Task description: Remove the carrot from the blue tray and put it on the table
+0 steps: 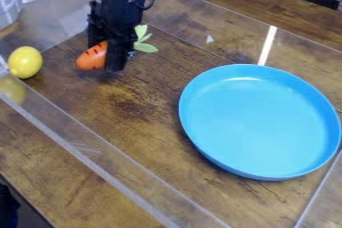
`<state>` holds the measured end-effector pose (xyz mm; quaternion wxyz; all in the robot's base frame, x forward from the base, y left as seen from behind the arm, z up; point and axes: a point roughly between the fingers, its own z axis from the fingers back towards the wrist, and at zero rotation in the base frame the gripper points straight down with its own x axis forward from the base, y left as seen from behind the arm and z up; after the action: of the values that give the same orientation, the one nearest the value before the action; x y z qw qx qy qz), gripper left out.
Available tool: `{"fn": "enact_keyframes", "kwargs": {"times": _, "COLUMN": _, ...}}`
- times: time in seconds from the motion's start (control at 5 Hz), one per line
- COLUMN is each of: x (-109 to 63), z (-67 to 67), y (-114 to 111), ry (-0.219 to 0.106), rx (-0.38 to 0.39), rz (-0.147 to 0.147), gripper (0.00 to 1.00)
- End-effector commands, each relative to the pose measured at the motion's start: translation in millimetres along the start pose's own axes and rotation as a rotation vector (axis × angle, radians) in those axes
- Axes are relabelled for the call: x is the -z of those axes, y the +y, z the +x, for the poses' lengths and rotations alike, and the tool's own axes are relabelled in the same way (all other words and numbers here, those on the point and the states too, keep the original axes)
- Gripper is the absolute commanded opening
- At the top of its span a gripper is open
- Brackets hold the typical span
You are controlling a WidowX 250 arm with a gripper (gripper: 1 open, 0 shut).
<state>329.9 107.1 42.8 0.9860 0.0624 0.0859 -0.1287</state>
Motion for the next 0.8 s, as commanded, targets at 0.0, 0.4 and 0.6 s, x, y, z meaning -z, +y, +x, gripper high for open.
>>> {"fn": "enact_keyframes", "kwargs": {"times": 0.0, "x": -5.2, "z": -6.8, "y": 12.3, "ry": -0.020, "rx": -0.023, "rz": 0.016, "gripper": 0.00}}
{"fn": "enact_keyframes", "kwargs": {"times": 0.4, "x": -1.4, "z": -14.8, "y": 14.7, "ry": -0.003, "rx": -0.030, "rz": 0.019, "gripper": 0.00}}
{"fn": "enact_keyframes", "kwargs": {"times": 0.6, "x": -5.2, "z": -18.6, "y": 14.4, "ry": 0.000, "rx": -0.036, "rz": 0.027, "gripper": 0.00}}
